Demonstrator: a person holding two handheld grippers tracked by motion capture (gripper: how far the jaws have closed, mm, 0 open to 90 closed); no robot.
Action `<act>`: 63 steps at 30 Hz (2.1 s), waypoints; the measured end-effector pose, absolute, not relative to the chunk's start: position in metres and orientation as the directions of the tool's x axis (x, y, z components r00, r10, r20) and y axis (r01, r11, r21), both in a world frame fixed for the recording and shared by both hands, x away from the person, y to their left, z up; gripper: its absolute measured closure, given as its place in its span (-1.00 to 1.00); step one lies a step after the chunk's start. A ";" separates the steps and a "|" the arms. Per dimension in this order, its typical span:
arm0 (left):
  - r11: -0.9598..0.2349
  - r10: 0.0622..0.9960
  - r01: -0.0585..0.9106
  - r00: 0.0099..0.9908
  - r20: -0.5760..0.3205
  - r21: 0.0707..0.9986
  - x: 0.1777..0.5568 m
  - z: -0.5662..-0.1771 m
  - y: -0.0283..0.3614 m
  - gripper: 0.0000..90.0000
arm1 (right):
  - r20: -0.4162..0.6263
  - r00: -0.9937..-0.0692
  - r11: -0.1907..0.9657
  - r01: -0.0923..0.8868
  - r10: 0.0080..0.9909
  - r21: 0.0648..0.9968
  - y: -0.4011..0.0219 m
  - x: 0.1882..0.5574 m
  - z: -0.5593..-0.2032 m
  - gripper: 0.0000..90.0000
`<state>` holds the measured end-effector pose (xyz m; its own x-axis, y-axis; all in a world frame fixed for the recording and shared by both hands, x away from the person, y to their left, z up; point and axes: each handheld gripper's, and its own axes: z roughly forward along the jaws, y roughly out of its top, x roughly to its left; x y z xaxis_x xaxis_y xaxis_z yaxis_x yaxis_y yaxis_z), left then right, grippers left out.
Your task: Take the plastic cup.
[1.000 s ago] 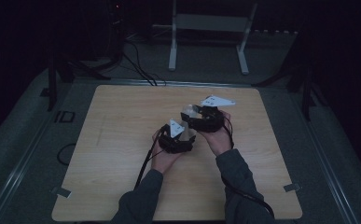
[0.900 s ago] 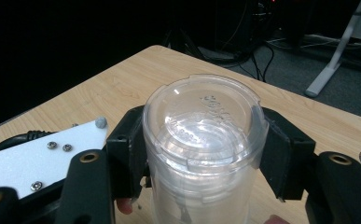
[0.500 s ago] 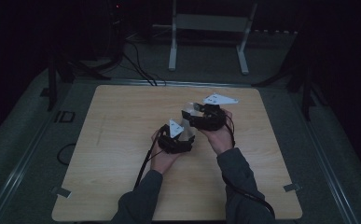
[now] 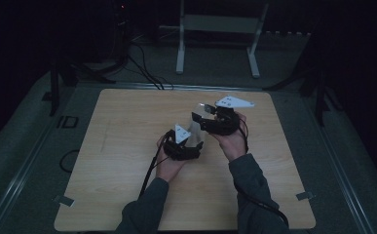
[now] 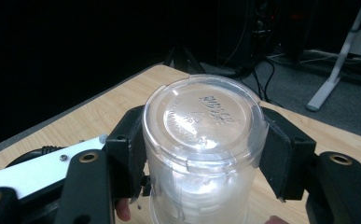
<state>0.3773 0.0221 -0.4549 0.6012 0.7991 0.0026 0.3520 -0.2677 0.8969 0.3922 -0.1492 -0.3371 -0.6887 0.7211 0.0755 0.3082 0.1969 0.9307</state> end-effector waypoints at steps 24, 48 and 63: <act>-0.263 0.807 0.362 0.590 -0.002 0.894 0.370 -0.449 0.029 -0.52 | 0.106 -0.689 0.129 0.281 0.717 0.951 -0.160 0.387 -0.314 -0.12; -0.261 0.800 0.351 0.600 -0.002 0.899 0.359 -0.443 0.037 -0.48 | 0.071 -0.665 0.132 0.250 0.744 0.959 -0.187 0.374 -0.296 -0.12; -0.250 0.798 0.350 0.603 -0.013 0.903 0.354 -0.440 0.041 -0.46 | 0.060 -0.632 0.128 0.248 0.773 0.960 -0.215 0.366 -0.296 -0.12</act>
